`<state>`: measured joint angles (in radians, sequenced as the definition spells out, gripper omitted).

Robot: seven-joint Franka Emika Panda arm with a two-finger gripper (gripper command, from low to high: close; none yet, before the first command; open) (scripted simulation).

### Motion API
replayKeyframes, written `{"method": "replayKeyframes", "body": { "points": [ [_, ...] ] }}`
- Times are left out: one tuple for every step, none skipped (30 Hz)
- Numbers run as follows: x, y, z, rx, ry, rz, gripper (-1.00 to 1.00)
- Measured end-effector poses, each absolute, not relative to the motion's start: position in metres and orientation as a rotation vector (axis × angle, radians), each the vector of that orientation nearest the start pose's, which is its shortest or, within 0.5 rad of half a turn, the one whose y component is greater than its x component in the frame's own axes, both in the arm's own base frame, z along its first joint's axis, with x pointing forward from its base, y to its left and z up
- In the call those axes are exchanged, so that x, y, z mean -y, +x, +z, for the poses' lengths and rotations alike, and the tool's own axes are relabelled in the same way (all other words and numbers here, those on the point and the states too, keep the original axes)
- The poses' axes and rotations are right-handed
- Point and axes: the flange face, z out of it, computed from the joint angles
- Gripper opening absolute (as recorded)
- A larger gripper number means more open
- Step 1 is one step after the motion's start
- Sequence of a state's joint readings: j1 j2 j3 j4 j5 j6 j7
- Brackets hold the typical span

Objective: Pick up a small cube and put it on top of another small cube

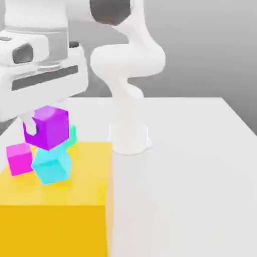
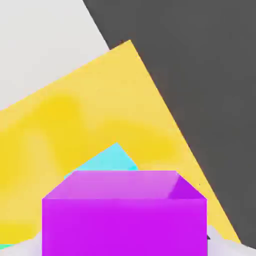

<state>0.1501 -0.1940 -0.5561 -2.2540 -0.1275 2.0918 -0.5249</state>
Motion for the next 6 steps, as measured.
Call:
{"method": "replayKeyframes", "body": {
  "points": [
    [0.215,0.443,0.42,0.281,-3.132,0.0,-1.0],
    [0.219,0.441,0.406,0.272,-3.13,0.002,-1.0],
    [0.222,0.439,0.398,0.266,-3.129,0.002,1.0],
    [0.222,0.439,0.398,0.266,-3.129,0.002,1.0],
    [0.222,0.439,0.398,0.266,-3.129,0.002,1.0],
    [0.222,0.439,0.398,0.266,-3.129,0.002,1.0]
  ]
}}
